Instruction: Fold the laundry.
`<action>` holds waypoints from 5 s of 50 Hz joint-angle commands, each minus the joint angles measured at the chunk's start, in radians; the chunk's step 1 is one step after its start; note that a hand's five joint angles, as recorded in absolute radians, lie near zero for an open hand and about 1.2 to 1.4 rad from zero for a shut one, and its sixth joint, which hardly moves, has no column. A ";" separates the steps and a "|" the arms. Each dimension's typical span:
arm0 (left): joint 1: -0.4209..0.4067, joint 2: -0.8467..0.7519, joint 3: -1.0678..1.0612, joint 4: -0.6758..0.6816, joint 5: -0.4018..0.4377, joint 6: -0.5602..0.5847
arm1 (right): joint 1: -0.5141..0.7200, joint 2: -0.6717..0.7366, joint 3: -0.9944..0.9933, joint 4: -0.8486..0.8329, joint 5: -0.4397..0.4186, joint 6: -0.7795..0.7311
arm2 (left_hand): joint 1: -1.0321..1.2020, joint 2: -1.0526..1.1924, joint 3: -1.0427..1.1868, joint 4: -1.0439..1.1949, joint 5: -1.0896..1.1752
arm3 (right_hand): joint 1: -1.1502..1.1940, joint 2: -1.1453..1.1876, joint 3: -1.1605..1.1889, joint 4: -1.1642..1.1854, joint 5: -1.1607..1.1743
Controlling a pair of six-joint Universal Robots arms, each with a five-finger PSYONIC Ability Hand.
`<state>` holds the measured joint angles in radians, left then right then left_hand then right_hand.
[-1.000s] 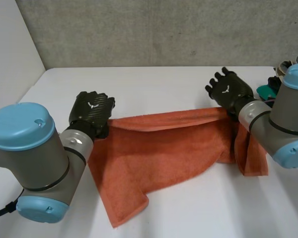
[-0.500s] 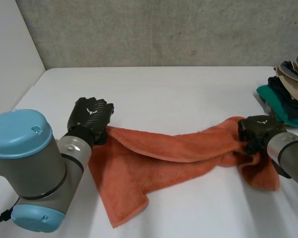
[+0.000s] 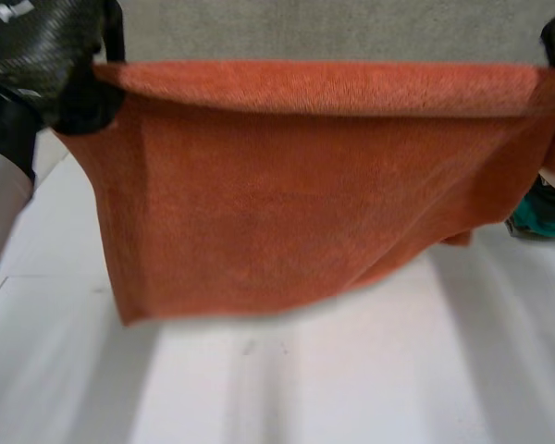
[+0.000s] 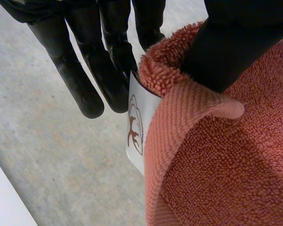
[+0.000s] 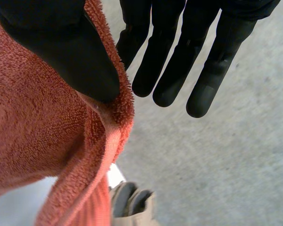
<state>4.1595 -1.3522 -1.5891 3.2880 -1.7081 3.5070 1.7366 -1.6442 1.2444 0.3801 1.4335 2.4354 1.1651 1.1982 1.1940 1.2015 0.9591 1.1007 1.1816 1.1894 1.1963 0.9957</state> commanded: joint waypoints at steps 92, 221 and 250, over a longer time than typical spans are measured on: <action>-0.032 -0.229 0.087 0.141 -0.001 -0.062 | -0.045 0.633 0.265 -0.418 -0.191 0.598 | 0.231 0.198 0.202 0.195 0.263 | -0.926 -1.007 -1.015 -1.022 -0.996; 0.137 -0.591 0.682 0.297 0.015 0.125 | 0.182 0.575 -0.332 -0.699 0.222 -0.296 | 0.231 0.198 0.202 0.195 0.263 | 0.296 0.215 0.207 0.200 0.226; 0.163 -0.602 -0.114 0.498 0.021 0.023 | 0.069 0.667 0.205 -0.526 -0.070 0.160 | 0.231 0.198 0.202 0.195 0.263 | 0.127 0.046 0.038 0.031 0.057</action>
<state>4.3323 -1.8782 -1.6228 3.7339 -1.6891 3.5244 1.8471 -1.1157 1.4590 -0.1912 1.4004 2.4083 1.1651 1.2016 1.1974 1.2021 0.9798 1.1090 1.1826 1.1905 1.1945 1.0097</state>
